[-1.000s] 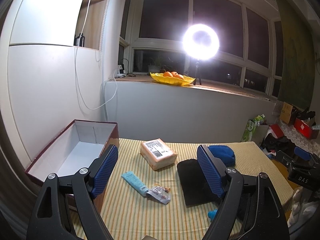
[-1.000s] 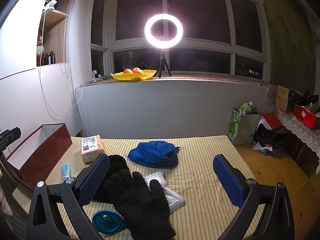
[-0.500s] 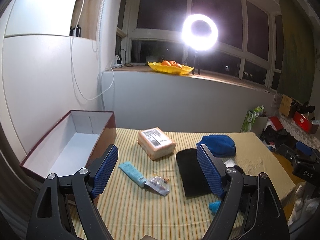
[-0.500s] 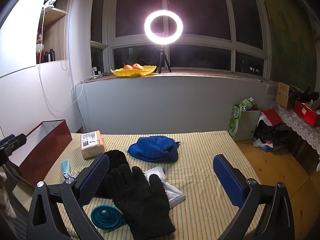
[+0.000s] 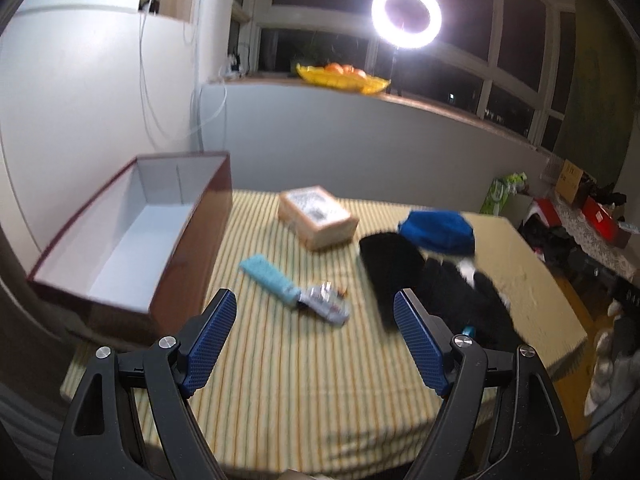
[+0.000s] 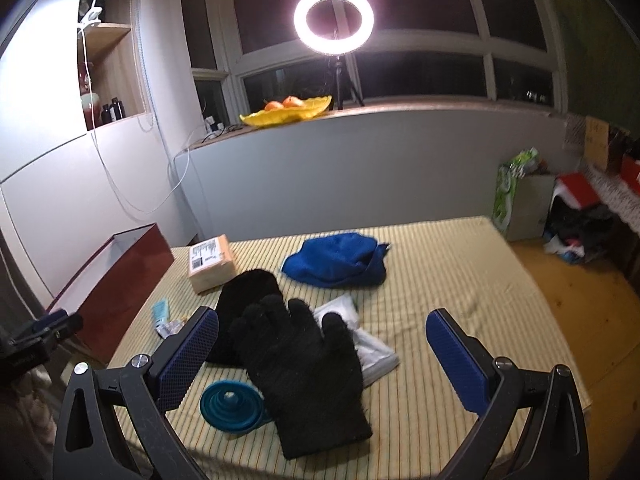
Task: Organize soft objects
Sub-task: 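Move the right tool to the black knit glove and close on it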
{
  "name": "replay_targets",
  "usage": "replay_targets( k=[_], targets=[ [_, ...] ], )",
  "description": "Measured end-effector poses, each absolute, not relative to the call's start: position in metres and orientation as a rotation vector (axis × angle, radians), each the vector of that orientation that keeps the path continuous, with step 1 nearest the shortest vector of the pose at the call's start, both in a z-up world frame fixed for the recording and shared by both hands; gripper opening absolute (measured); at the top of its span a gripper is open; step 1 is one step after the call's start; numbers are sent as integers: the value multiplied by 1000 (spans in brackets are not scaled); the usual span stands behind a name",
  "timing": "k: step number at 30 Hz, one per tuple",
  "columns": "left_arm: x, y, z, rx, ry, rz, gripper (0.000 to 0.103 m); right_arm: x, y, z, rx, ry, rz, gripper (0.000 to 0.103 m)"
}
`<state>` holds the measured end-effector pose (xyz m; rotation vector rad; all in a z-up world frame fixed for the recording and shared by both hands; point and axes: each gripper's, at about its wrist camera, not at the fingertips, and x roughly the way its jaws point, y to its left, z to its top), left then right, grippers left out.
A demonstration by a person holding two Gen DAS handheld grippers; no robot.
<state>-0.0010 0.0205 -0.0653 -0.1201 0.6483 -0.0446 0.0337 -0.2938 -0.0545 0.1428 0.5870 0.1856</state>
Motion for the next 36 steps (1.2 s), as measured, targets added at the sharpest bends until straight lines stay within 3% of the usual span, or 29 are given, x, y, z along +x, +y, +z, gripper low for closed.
replay_targets(
  k=[19,23,26,31,36],
  targets=[
    [31,4,-88,-192,789,-184,80,73,-333,-115,234,863,294,102],
    [56,-14,-92,-195,836,-248,71,80,-331,-127,212,911,322,102],
    [71,-27,-96,-166,858,-278,71,84,-329,-135,200,939,345,102],
    [94,-46,-102,-152,915,-341,64,91,-327,-145,199,975,373,97],
    [119,-63,-110,-143,980,-381,64,100,-320,-153,189,1028,406,84]
  ],
)
